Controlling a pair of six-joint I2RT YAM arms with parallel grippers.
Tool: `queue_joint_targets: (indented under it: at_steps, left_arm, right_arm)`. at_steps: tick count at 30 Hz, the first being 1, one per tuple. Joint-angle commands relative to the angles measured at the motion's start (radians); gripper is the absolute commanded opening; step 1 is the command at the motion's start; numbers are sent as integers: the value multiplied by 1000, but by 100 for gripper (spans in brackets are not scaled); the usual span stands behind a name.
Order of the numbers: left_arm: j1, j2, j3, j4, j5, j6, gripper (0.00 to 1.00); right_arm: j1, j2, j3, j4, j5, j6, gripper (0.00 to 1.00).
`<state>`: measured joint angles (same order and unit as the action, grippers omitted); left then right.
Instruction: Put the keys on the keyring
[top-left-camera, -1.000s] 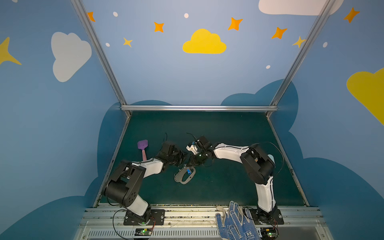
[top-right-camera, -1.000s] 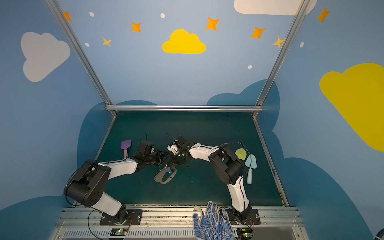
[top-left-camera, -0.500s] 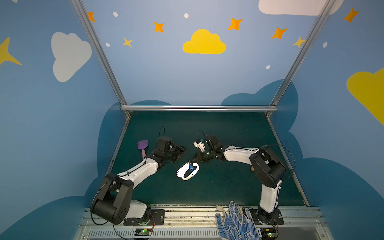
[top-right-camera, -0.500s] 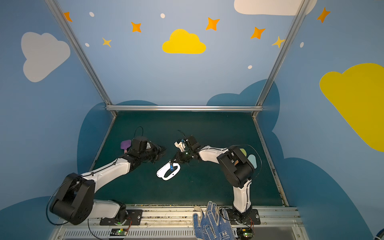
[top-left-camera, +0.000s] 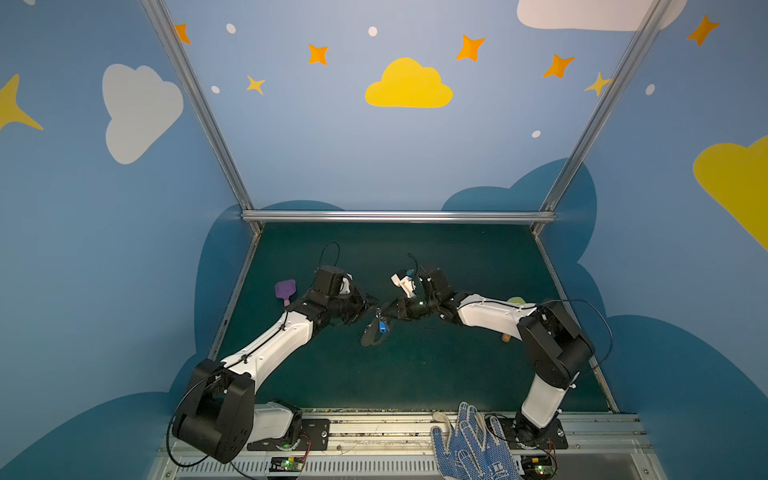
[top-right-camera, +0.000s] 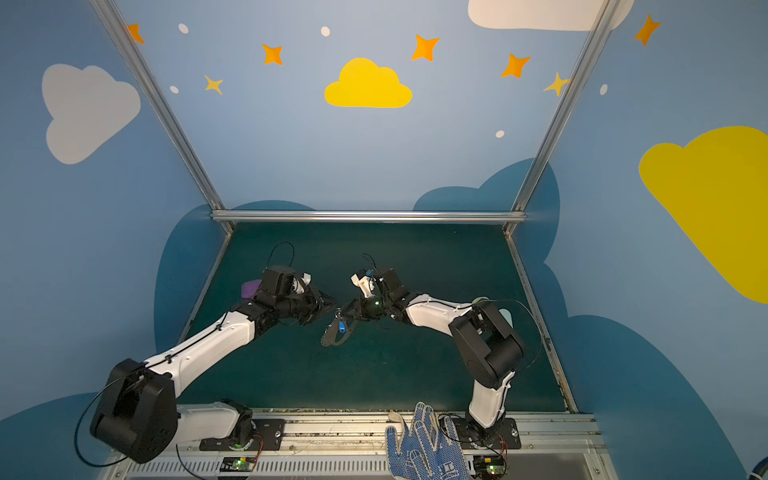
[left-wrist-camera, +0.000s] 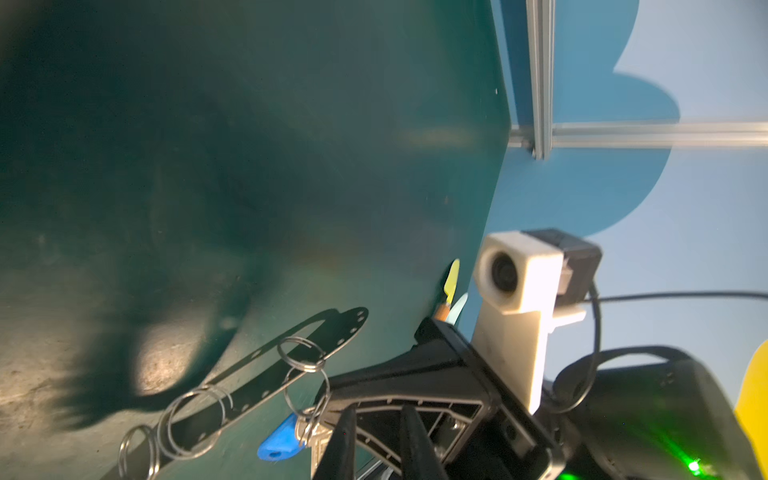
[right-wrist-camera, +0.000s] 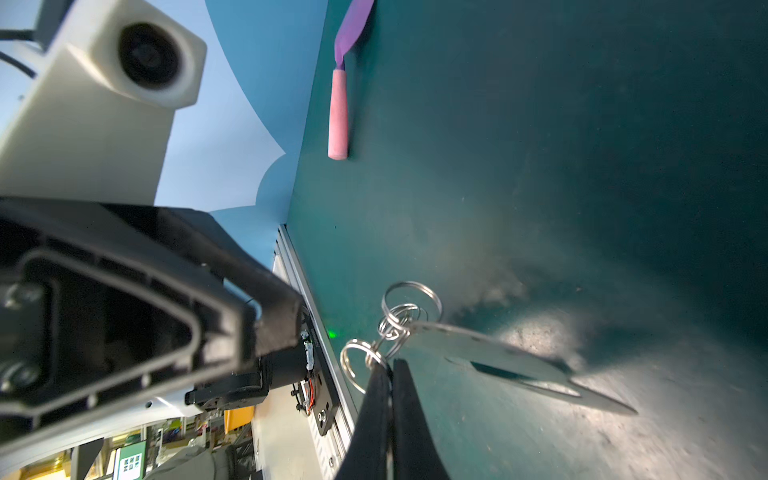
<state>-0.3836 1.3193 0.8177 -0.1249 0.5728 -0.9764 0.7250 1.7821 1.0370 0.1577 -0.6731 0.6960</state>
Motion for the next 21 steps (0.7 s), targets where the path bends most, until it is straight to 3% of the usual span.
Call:
queue_joint_targets:
  at_steps: [1,6,12,21]
  left_arm:
    - [-13,1,35,-68,21,80,29]
    - [-18,3,29,-71,13,80,37]
    - [-30,19,32,-64,5,84,36]
    - [-40,45,40,-34,-1,74,20]
  right_arm:
    - [-8,-42,-13,36,20,-4,0]
    - [-11,-68,-29,47,31,-2,0]
    - [-11,-89,-32,50,28,-6,0]
    - [-11,-112,-47,61,30,-5,0]
